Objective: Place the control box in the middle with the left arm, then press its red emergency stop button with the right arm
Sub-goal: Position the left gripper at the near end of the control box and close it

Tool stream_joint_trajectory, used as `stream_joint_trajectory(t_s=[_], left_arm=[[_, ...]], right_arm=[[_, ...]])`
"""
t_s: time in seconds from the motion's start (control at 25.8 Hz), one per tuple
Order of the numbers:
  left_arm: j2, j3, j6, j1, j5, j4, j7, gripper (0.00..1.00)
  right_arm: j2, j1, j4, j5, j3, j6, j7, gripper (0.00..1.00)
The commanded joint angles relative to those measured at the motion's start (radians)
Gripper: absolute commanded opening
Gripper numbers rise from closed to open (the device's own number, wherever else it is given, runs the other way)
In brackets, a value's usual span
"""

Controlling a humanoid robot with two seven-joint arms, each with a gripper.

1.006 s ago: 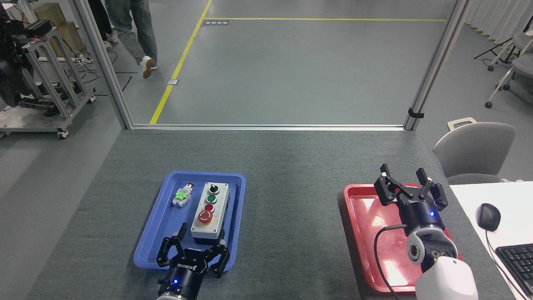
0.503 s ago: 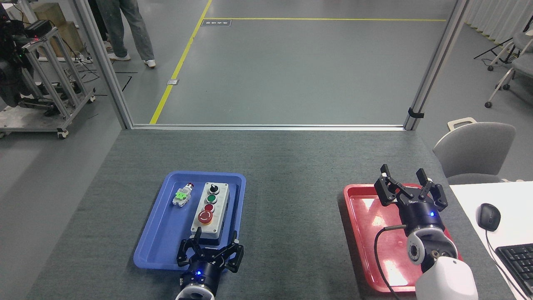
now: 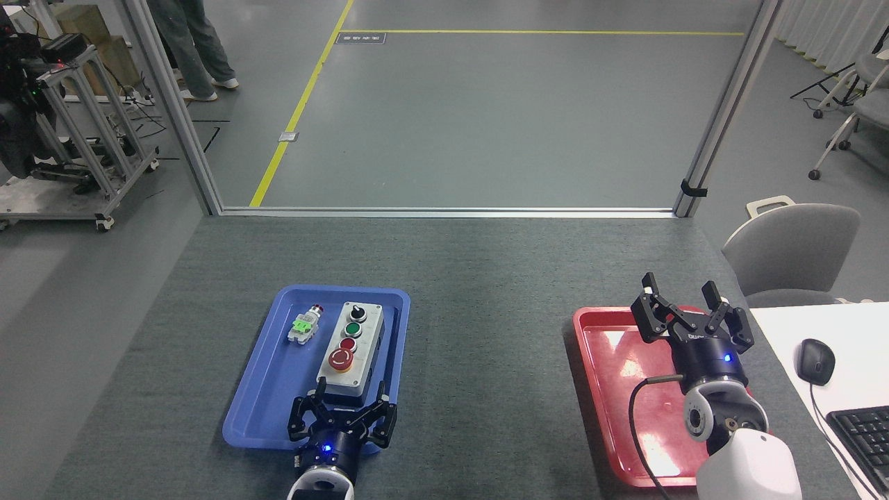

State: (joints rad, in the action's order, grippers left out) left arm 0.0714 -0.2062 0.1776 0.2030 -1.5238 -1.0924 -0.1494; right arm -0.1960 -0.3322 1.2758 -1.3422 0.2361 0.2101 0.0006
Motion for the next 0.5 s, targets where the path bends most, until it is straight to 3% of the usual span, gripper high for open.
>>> stream_joint_trajectory(t_s=[0.0,0.46], left_arm=[[-0.004,0.001,0.003,0.004,0.001,0.002,-0.001,0.99],[-0.002,0.002,0.005,0.124,0.004,0.175,-0.001,0.99]], right_arm=[[-0.002,-0.001,-0.001,0.000,0.000,0.000,0.001,1.00],[0.000,0.001,0.001,-0.002,-0.001,0.006,0.001,1.00]])
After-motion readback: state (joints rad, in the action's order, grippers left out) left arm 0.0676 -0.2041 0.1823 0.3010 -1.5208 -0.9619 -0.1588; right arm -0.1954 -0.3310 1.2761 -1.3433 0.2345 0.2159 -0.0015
